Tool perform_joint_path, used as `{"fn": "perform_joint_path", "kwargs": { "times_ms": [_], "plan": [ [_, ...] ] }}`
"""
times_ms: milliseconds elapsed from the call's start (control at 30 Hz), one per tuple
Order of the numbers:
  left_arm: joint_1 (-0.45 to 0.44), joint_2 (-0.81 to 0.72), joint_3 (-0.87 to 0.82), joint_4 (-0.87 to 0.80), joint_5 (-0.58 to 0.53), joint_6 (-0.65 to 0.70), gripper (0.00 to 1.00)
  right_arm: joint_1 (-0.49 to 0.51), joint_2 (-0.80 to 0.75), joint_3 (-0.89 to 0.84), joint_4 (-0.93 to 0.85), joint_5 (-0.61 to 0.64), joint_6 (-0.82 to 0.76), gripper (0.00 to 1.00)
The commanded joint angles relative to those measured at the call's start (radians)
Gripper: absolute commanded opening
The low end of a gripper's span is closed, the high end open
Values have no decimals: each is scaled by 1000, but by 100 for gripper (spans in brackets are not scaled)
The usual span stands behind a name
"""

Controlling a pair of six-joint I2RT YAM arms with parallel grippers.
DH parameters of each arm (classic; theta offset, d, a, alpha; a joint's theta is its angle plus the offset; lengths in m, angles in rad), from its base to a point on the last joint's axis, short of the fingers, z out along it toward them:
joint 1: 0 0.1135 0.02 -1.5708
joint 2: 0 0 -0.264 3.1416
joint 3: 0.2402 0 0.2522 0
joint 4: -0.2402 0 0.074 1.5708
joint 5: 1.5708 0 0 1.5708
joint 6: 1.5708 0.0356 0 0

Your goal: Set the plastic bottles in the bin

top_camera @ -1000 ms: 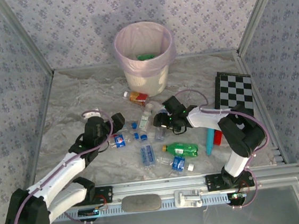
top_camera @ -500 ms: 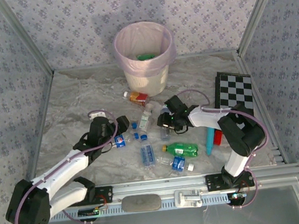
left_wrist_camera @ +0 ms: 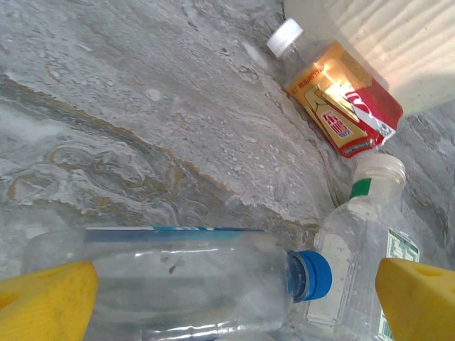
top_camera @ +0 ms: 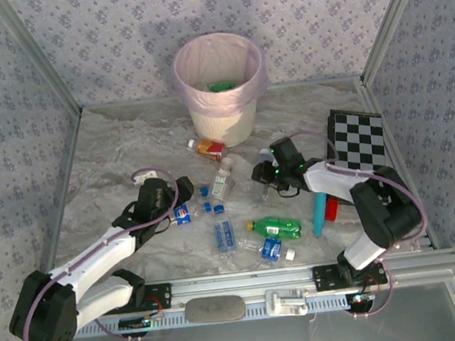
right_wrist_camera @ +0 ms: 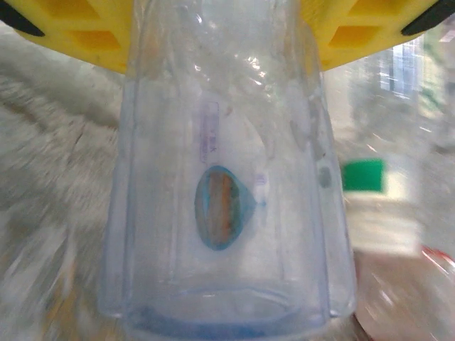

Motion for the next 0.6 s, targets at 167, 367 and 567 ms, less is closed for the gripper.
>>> {"fn": "perform_joint_path", "kwargs": {
  "times_ms": [167,367,567],
  "plan": [
    [5,-46,0,-31,-64,-41,100,-177,-198,92,-9,-63,-71,44],
    [10,-59,-11,-27,-61,-42,100,-196,-245,274,-27,-29,-164,44],
    [12,-61,-9,-22,-36,-34,100,-169,-189,524,-24,-22,-272,44]
  ]
}}
